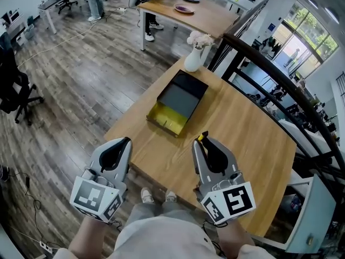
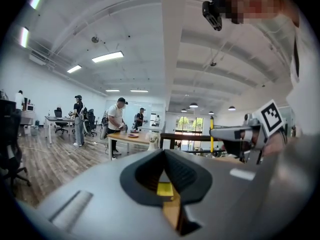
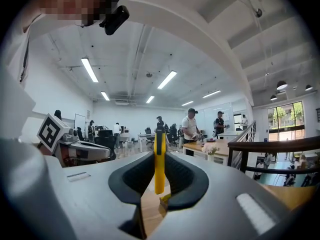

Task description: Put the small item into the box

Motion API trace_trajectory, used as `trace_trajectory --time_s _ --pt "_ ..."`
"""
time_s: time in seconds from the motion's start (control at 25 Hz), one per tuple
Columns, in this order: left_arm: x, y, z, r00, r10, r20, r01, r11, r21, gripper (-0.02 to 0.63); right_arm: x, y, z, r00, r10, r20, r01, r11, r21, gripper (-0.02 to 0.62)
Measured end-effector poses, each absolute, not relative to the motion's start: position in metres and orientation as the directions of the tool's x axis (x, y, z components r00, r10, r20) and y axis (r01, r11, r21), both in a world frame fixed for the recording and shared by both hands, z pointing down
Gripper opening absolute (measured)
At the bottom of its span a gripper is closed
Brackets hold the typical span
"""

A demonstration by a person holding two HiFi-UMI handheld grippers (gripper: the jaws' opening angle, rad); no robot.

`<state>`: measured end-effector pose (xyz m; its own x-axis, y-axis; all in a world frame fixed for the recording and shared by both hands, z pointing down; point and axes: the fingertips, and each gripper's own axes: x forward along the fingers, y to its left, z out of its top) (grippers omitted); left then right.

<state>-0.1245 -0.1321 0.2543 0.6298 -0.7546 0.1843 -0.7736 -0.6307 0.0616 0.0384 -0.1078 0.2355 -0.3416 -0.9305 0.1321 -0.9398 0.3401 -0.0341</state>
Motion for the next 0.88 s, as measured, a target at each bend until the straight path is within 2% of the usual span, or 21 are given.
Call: trace_trajectory --time_s 0.88 --pt "-0.096 -0.16 0.26 0.622 -0.757 0.2 -0.778 -0.626 0.048 0.003 0.055 -0.149 0.246 -0.41 -0.892 0.189 -0.909 0.416 -0.009 0.061"
